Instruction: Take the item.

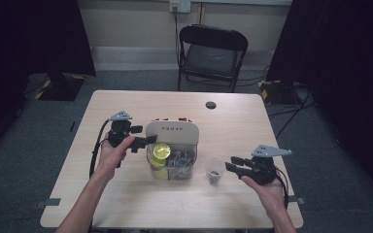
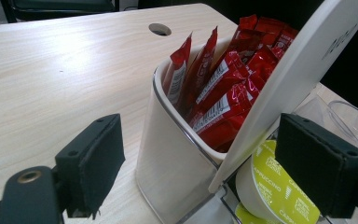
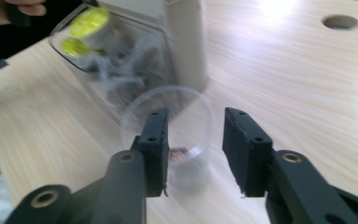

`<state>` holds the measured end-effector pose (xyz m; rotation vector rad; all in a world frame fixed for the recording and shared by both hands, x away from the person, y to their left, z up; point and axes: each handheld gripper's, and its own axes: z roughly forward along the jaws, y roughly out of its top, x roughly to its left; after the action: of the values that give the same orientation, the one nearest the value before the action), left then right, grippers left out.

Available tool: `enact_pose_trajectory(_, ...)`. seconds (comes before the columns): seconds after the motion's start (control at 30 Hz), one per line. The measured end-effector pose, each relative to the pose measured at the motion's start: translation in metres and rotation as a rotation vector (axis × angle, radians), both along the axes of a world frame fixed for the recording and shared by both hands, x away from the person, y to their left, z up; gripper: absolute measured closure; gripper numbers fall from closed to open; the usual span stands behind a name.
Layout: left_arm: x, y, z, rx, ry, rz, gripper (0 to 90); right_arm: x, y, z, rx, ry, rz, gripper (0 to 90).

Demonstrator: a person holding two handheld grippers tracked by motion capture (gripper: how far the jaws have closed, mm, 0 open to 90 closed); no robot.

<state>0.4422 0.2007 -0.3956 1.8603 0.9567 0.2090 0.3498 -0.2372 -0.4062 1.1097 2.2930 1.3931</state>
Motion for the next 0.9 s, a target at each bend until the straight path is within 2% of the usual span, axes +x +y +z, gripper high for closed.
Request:
enact_pose_trajectory(0.1,0.000,0.000,0.000,-0.002,0.000,-0.001,15.4,-0.003,-0.010,-0.007,-0.004,0.011,-0.038,54.9)
enact_pose_trajectory(0.2,0.000,0.001,0.000,-0.006,0.001,-0.004,15.4,-0.007,-0.019,-0.014,0.001,0.000,-0.056,49.9)
enact_pose_trajectory(0.27,0.000,0.001,0.000,-0.006,0.001,-0.003,15.5,-0.008,-0.021,-0.019,-0.013,0.005,-0.078,44.7)
enact_pose_trajectory(0.43,-0.001,0.002,0.000,0.000,-0.001,0.005,15.8,-0.004,-0.030,-0.039,-0.041,0.043,-0.123,35.9)
enact_pose_trajectory(0.63,-0.001,0.005,0.000,-0.013,-0.003,-0.001,16.3,0.007,-0.032,-0.064,-0.133,0.123,-0.191,22.6)
enact_pose_trajectory(0.73,0.000,0.009,0.000,-0.020,-0.001,-0.004,16.3,0.011,-0.033,-0.071,-0.152,0.140,-0.222,17.6)
enact_pose_trajectory(0.9,-0.001,0.017,0.003,-0.032,-0.009,0.010,16.3,0.014,-0.034,-0.078,-0.194,0.151,-0.263,15.1)
